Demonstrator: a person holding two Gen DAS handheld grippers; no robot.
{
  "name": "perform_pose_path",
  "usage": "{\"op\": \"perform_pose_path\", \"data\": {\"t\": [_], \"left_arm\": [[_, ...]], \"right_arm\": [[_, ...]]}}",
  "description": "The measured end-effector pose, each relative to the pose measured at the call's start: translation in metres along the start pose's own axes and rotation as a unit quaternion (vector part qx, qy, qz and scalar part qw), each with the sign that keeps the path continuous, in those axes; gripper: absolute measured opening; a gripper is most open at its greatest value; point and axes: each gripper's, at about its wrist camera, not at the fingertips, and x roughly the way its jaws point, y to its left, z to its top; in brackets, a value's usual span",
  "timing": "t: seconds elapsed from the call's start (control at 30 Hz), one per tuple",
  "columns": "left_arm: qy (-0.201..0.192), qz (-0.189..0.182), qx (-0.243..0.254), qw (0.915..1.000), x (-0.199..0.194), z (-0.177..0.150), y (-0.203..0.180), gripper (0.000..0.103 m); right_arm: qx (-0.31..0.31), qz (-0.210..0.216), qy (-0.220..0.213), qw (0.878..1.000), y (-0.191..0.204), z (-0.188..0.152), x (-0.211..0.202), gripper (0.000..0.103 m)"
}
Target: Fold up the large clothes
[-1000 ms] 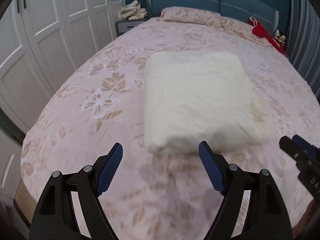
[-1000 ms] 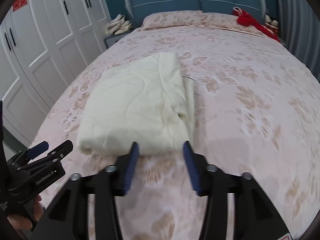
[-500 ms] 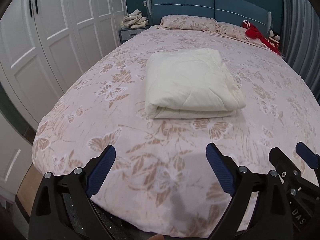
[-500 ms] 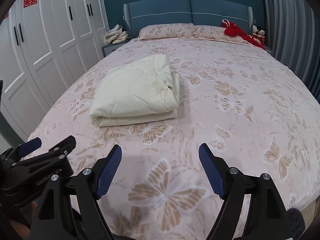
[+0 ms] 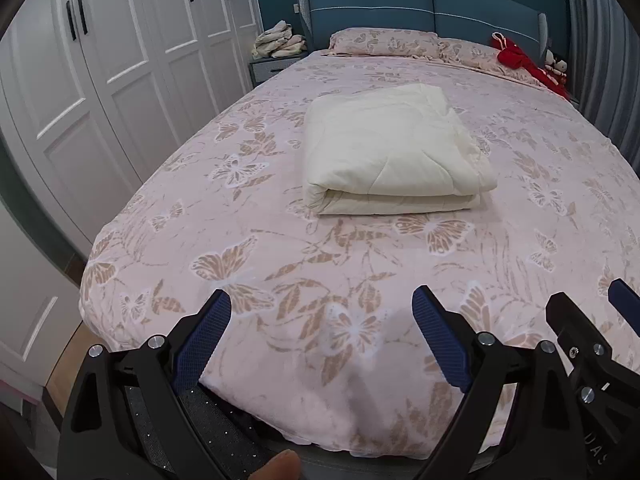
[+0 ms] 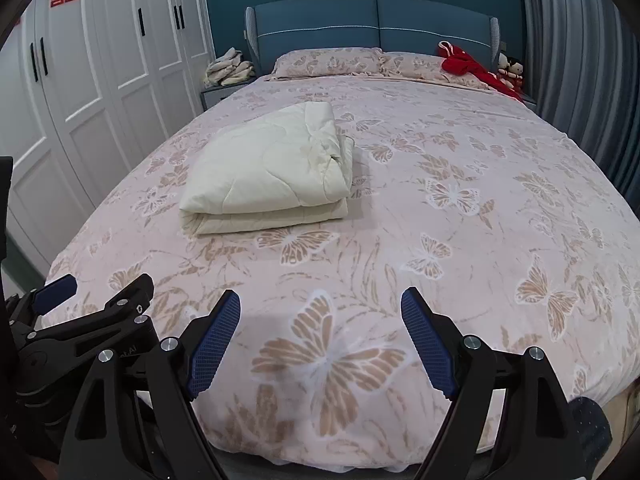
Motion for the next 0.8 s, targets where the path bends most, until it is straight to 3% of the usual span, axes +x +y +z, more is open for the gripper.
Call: {"op": "perform_pose_path", "data": {"t": [0.27, 0.8], "left_arm": [[-0.003, 0.001, -0.008, 1.0000, -0.0013, -0.0042, 0.0039, 0.090], [-0.005, 0.002, -0.009, 0.9999, -0.0020, -0.0060, 0.0052, 0.090]], "right_arm": [[-0.009, -0.008, -0.010, 1.000, 0.0032, -0.0028, -0.0025, 0.086], [0.003, -0.003, -0.010, 1.000, 0.0028, -0.0049, -0.0032, 0.086]]}}
